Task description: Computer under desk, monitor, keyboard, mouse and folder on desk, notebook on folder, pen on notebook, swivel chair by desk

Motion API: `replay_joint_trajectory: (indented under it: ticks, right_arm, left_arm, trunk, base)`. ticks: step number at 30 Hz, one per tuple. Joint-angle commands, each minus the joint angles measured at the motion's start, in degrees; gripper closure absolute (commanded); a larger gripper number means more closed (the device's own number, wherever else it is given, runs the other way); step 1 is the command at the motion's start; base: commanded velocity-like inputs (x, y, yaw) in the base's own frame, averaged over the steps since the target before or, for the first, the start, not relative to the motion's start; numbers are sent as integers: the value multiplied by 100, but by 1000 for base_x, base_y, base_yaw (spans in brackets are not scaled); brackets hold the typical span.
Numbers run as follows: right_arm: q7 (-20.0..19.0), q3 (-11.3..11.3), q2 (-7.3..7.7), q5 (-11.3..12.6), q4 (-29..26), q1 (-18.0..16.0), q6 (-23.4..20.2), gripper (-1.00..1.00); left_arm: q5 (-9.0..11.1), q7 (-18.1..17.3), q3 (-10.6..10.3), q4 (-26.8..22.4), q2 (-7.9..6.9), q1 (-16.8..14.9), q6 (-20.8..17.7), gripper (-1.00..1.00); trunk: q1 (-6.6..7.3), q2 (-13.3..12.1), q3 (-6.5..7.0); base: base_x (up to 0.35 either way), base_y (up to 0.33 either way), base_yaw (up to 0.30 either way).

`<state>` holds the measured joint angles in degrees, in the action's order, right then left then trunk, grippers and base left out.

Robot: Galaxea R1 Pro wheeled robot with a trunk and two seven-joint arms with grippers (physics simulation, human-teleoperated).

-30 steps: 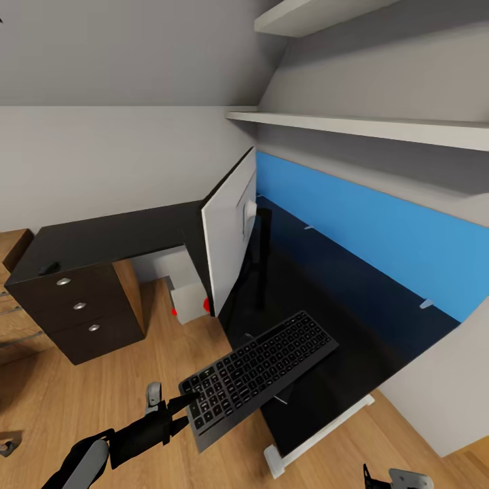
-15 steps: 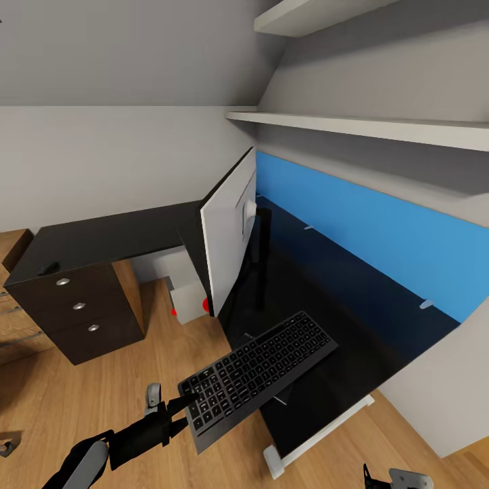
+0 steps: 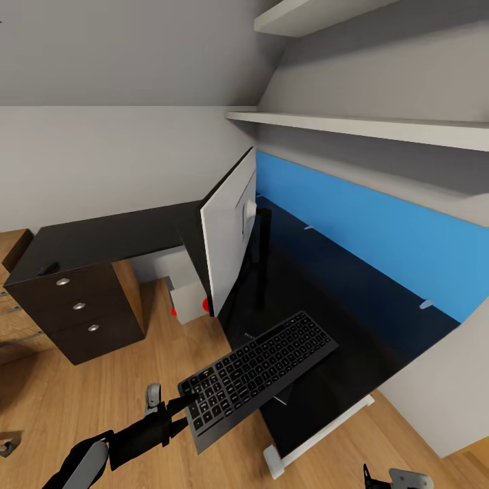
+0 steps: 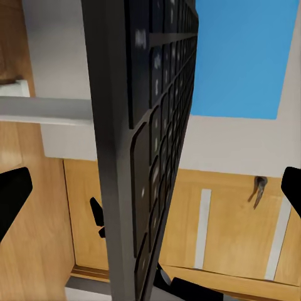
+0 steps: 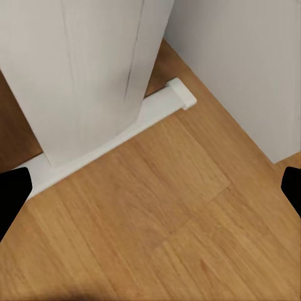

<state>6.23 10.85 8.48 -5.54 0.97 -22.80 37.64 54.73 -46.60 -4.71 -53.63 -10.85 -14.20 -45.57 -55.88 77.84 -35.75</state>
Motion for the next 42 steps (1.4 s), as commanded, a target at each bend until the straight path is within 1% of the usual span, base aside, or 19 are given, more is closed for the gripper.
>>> replay_joint_trajectory:
  ticks: [1,16,27,42]
  right_arm:
    - [31,31,1,-60,10,-5,16,-100]
    - [33,31,-5,-61,17,-5,15,-100]
    - [36,31,-9,-61,15,-5,16,-100]
    - [36,31,-4,-61,17,-5,16,-100]
  left_arm:
    - [37,2,-12,3,-5,-4,-30,-100]
    - [66,-34,18,178,-16,-4,-30,-100]
    - [98,-84,113,574,-7,-4,-29,-100]
    - [99,-94,147,641,-5,-4,-29,-100]
  trunk:
    - [0,3,-5]
    - [0,3,-5]
    - [0,3,-5]
    - [0,3,-5]
  base:
    - [0,0,0]
    - [0,0,0]
    - [0,0,0]
    - [0,0,0]
